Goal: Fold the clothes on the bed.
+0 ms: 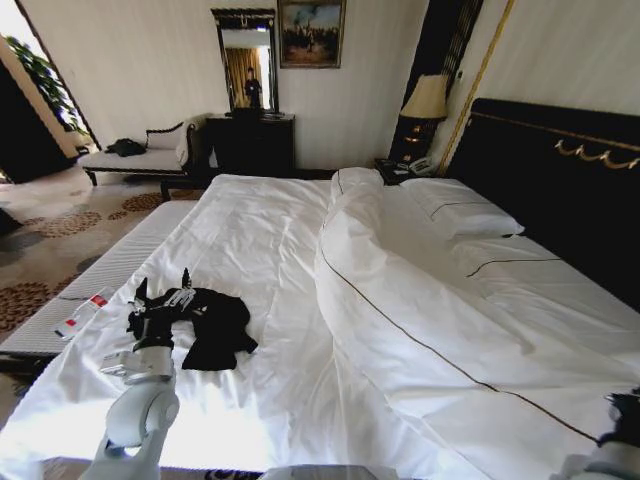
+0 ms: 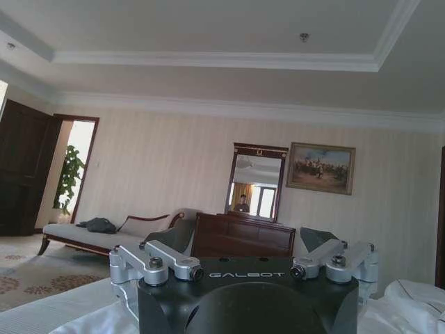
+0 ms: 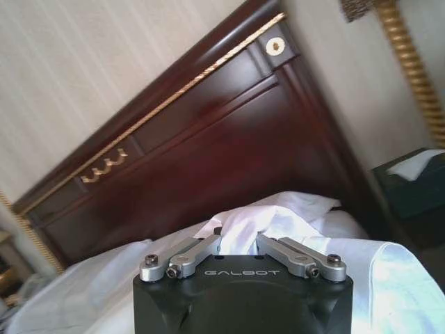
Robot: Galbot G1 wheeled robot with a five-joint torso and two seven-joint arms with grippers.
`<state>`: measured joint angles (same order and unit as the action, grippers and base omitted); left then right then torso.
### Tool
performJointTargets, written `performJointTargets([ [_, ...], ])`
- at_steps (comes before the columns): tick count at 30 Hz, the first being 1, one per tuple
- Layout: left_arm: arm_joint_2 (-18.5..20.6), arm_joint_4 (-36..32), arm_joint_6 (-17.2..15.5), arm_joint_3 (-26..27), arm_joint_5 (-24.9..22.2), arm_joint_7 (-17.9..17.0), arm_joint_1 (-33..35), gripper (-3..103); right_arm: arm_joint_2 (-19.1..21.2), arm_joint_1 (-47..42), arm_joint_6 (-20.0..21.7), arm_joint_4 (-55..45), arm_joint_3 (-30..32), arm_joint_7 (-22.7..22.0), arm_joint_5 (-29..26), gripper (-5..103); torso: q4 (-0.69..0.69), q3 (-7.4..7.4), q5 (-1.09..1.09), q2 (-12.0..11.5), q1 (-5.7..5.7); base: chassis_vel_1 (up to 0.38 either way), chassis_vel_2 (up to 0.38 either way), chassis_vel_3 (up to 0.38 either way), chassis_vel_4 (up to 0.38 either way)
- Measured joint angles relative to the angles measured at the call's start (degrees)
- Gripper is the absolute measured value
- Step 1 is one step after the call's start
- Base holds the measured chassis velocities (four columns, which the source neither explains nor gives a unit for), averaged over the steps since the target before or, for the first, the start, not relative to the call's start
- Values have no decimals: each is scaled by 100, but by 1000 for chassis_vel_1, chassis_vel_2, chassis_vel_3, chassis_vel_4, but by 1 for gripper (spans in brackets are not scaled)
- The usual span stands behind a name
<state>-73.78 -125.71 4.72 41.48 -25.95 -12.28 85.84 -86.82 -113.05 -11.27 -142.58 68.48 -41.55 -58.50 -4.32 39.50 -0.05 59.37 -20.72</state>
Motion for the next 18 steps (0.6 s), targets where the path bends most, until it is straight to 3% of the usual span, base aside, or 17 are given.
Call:
performJointTargets([
  [7, 6, 213, -9, -43, -12, 1, -127, 100, -262, -472, -537, 771, 0, 41, 107, 1, -4, 0, 2, 0, 1, 0, 0, 0, 0],
  [15, -84, 289, -35, -149, 55, 13, -182, 100, -450, -510, -953, 1660, -589, -37, 297, 1, -1, 0, 0, 0, 0, 0, 0, 0, 0],
  [18, -108, 312, -35, -150, 61, 13, -180, 100, -467, -438, -1165, 2413, -842, -53, 384, 1, -1, -1, 2, 0, 1, 0, 0, 0, 0],
])
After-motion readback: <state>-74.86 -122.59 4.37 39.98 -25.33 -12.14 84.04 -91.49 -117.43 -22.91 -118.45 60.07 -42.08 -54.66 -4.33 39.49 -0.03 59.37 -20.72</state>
